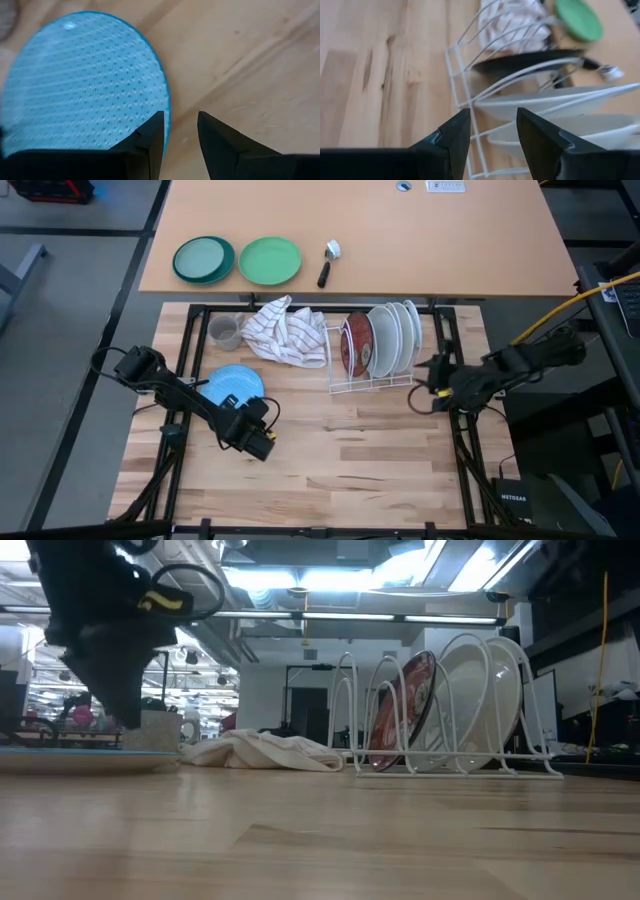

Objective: Sort dishes
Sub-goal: Put the blue plate into the white dish rack

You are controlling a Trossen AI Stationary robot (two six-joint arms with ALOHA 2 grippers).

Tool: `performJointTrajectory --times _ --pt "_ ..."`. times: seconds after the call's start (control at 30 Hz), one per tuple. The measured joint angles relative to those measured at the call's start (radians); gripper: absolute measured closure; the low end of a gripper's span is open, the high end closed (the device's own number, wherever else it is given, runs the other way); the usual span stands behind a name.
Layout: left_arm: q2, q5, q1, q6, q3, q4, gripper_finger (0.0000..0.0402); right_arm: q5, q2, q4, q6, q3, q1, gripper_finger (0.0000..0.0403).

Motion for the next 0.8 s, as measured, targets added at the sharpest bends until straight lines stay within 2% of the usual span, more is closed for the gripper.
performJointTrajectory --times 0.13,0.4,0.67,0.8 --pt "0.0 0.003 0.0 0.062 -0.039 0.085 0.0292 -0.054 0.02 0.015 -0.001 -0.074 0.0 0.0237" --pt "0.0 0.003 0.001 0.085 -0.061 0.091 0.0286 -0.106 0.047 0.053 -0.001 -0.139 0.0 0.0237" --pt "0.0 0.061 0.02 0.066 -0.095 0.098 0.0214 -0.107 0.048 0.057 0.014 -0.14 0.0 0.0237" --pt "0.0 0.067 0.023 0.074 -0.11 0.098 0.0194 -0.107 0.048 0.057 0.053 -0.14 0.0 0.0237"
